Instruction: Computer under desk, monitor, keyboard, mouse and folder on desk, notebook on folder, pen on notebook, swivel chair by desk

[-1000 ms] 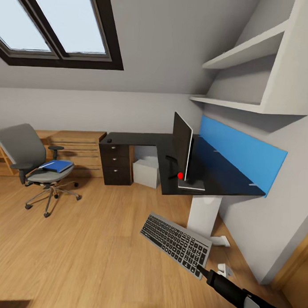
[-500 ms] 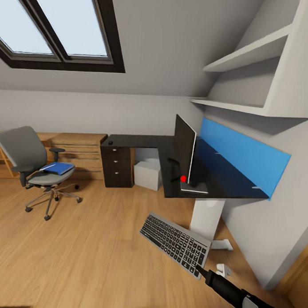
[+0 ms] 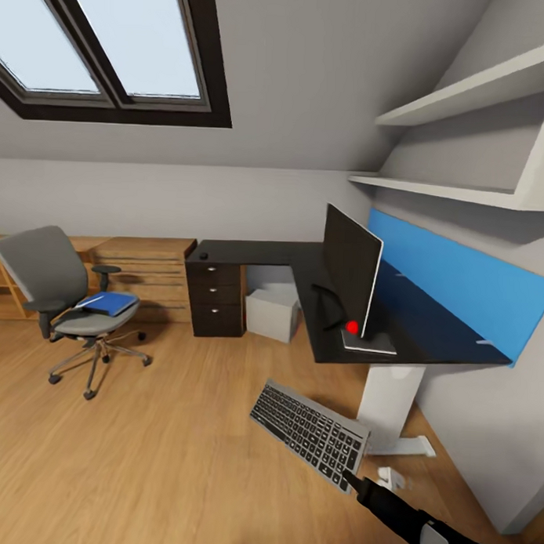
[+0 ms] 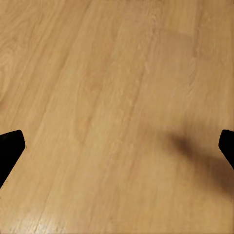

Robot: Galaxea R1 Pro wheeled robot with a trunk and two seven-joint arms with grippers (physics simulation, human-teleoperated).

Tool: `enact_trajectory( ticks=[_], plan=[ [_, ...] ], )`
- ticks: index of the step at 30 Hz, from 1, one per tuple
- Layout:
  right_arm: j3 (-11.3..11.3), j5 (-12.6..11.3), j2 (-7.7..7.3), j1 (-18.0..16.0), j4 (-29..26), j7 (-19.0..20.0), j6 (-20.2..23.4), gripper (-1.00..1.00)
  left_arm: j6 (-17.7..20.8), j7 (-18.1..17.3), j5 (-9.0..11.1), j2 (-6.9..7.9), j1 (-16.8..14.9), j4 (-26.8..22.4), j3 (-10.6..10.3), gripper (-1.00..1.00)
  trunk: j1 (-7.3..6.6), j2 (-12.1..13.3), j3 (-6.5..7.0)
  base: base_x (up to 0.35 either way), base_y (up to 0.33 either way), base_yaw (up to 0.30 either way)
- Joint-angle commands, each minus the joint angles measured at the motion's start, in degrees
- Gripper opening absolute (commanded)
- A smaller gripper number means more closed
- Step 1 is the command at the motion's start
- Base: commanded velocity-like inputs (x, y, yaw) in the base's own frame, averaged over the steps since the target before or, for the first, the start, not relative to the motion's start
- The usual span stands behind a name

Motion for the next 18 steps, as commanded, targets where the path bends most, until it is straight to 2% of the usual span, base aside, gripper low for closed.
enact_trajectory(
  ticks=[1,4,8,18],
  plan=[
    [-0.61,0.3,0.46,-0.08,0.08,-0.4,-0.22,-1.0,-0.15,-0.07,0.55,-0.01,-0.04,0.04,-0.16,1.0,0.02,-0.03,-0.06,0.204,0.261,0.0],
    [-0.66,0.15,2.43,-0.06,0.07,-3.89,-1.02,-1.0,-0.15,-0.07,0.57,-0.01,-0.02,0.04,-0.16,1.0,0.02,-0.03,-0.06,0.204,0.261,0.0],
    [-0.72,0.06,3.54,-0.08,0.1,-6.19,-2.74,-1.0,-0.15,-0.07,1.26,-0.01,-0.03,0.04,-0.16,1.0,0.02,-0.03,-0.06,0.204,0.261,0.0],
    [-0.75,0.13,3.72,-0.12,0.04,-6.74,-4.39,-1.0,-0.15,-0.07,1.94,-0.01,-0.02,0.04,-0.16,1.0,0.02,-0.03,-0.06,0.204,0.261,0.0]
  ],
)
